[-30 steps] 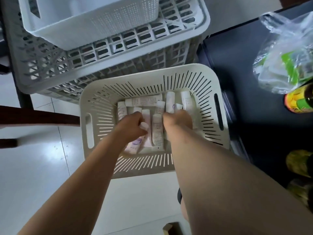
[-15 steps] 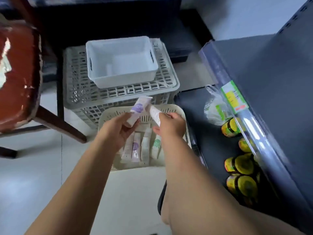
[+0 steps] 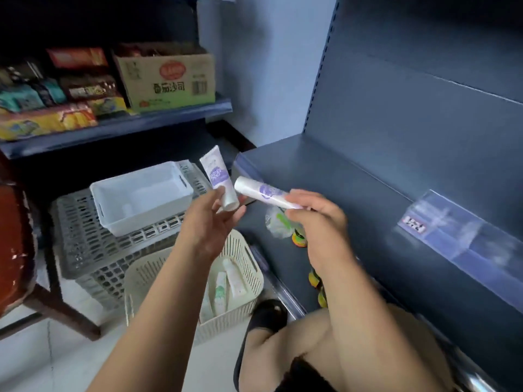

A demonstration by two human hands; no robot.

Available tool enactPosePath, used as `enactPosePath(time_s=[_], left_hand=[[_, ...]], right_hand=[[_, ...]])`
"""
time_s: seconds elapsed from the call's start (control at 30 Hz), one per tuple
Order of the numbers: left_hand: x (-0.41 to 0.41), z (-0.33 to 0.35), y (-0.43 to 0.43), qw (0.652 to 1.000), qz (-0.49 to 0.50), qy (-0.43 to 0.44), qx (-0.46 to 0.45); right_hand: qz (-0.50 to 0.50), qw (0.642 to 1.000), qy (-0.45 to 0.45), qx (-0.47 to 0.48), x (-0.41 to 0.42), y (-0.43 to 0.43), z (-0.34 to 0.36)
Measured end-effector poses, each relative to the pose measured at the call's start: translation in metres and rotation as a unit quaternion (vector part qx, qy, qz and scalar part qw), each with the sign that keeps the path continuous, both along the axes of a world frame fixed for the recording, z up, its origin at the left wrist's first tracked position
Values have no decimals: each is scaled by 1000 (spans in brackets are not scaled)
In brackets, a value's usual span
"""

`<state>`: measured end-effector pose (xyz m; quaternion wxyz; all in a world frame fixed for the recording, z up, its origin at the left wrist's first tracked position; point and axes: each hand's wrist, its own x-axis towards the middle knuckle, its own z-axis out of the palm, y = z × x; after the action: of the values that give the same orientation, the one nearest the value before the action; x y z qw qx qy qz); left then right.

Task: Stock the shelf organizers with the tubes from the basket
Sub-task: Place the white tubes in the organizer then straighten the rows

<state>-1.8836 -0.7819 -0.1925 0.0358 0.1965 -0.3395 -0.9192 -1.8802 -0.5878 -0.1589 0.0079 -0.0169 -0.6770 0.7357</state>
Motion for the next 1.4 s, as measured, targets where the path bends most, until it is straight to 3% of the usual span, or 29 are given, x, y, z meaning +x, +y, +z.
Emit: enactPosePath(time_s=[0.23,0.37,0.57,0.63,0.83,0.97,1.1,1.4], left_hand=[[-19,65,94,970,-131,123,-162],[-26,95,153,946,-217,169,-172],[-40,107,223,914,-304,184,-198],[-46,97,243,902,-318,194,-217],[-78,66,285,848,-374,248,-281],[-113,61,320,802,-348,315,-369],[-151,54,355,795,-326,335,-388],[-206,10,389,761,-384,320,-412]], right_hand=[[-45,991,102,80,19,121,55],[-129,981,123,76,36,176,62],[-277,937,131,-167,48,232,70],[-299,925,127,-199,48,248,72],[-347,923,153,68,29,284,84],[-400,898,142,117,-1,305,85],[-448,871,144,142,-29,322,74],[-460,867,115,153,-68,343,38]])
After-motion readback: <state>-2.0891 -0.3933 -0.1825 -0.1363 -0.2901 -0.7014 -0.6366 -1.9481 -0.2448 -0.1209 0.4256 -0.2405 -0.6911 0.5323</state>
